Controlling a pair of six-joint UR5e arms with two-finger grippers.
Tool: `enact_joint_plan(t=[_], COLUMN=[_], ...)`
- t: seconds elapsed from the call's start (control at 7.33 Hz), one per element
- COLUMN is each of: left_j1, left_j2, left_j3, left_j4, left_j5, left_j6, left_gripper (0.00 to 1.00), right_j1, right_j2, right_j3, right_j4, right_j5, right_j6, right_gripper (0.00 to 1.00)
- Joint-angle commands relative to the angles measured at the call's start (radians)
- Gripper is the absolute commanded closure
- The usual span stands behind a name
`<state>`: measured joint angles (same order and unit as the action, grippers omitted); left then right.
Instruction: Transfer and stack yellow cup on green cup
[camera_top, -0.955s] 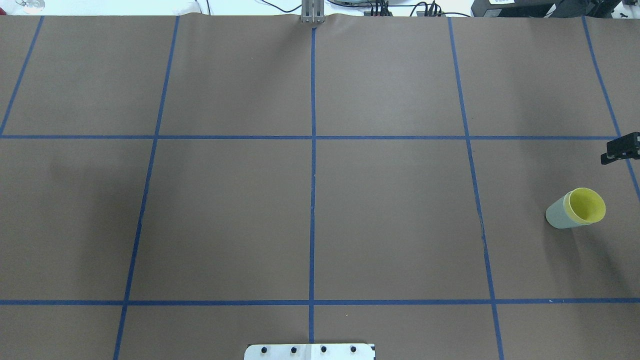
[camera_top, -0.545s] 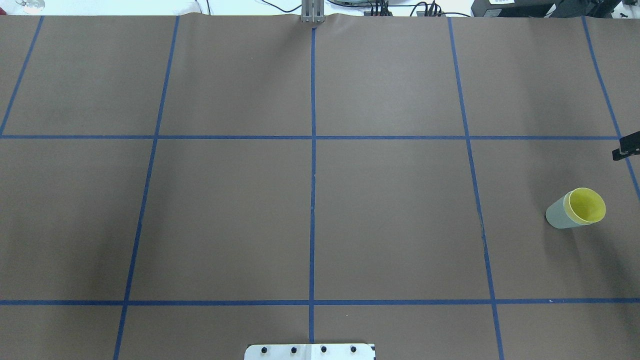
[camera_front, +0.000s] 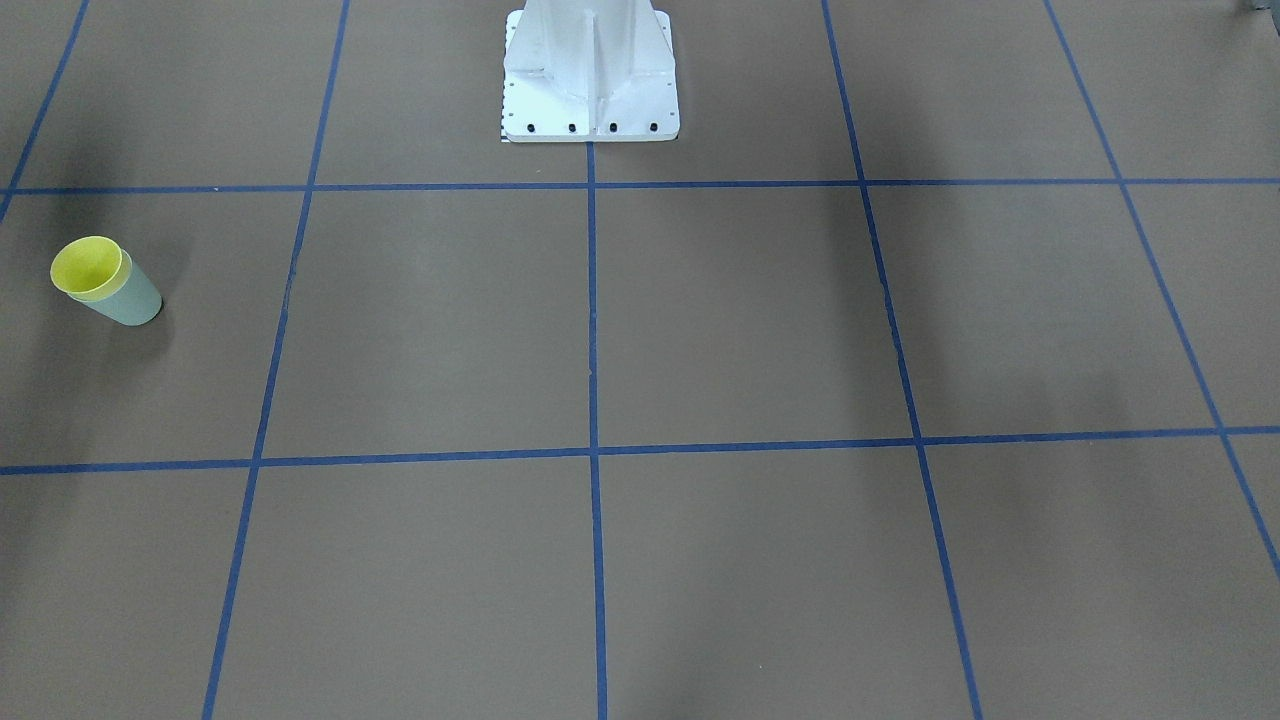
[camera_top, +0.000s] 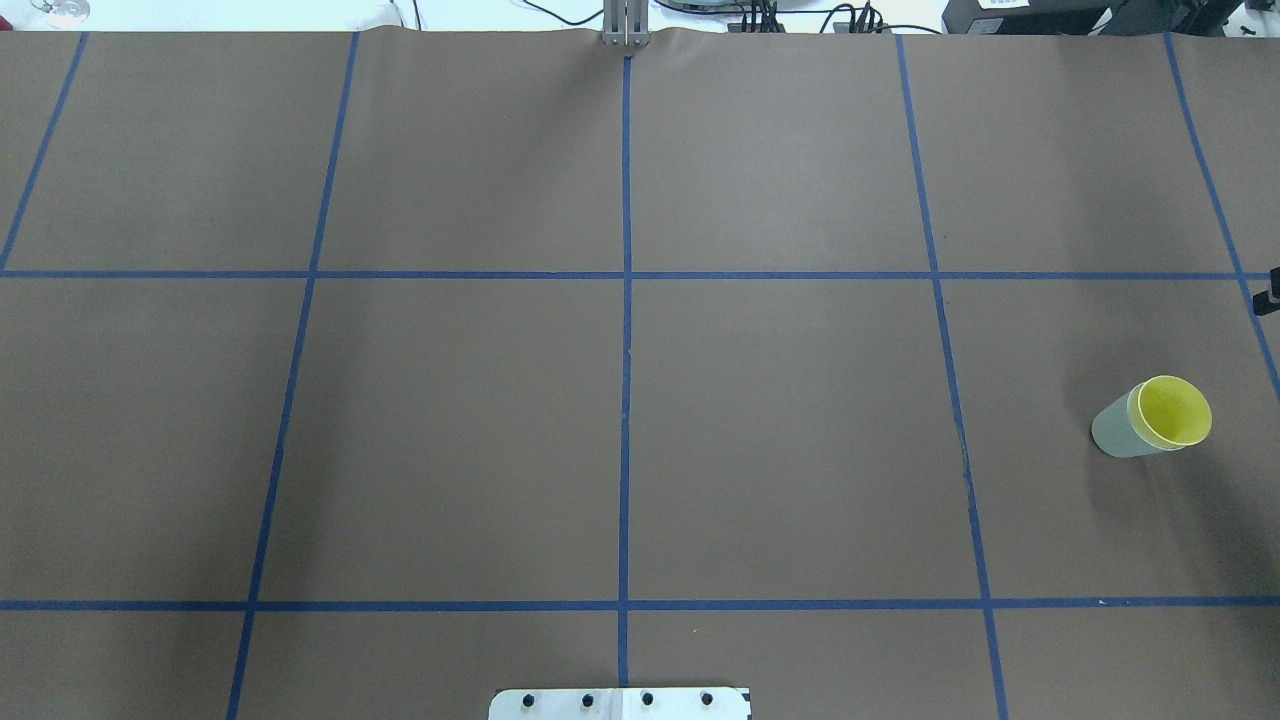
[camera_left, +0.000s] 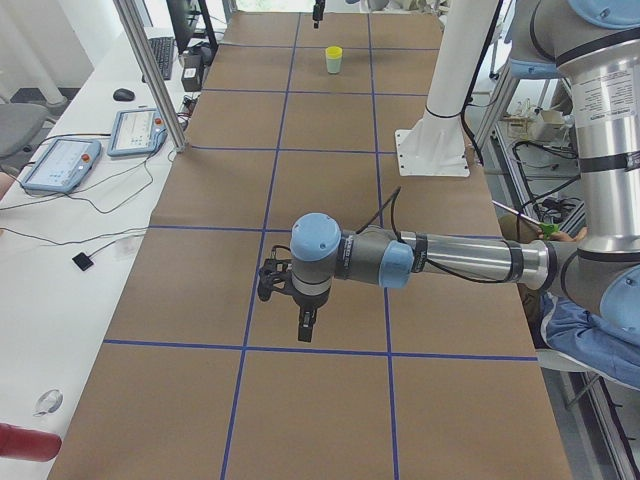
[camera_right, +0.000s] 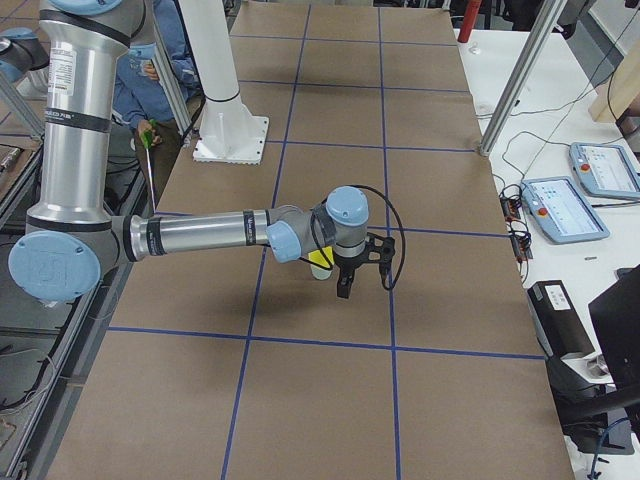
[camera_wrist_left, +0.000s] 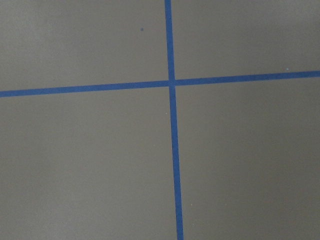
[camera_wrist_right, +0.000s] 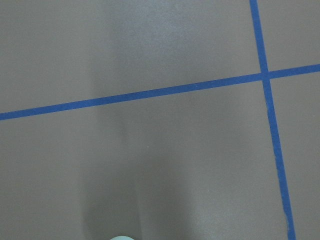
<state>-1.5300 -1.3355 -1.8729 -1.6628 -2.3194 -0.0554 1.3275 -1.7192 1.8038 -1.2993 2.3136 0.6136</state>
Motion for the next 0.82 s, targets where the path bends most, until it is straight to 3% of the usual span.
enact_joint_plan(t=[0.0,0.68], left_j1=[0.002,0.005], left_j2=[-0.011,-0.025], left_j3=[-0.015,0.011], left_j4=[-0.003,0.001], left_j5=[0.034,0.031], left_j6=[-0.010,-0.007], left_gripper=[0.00,0.00], right_j1=[0.039,0.091], right_j2=[0.003,0.035], right_j3=[-0.044,-0.020], right_j4=[-0.006,-0.144], right_j5=[0.004,0.050], right_j6=[-0.116,-0.127], right_gripper=[0.00,0.00])
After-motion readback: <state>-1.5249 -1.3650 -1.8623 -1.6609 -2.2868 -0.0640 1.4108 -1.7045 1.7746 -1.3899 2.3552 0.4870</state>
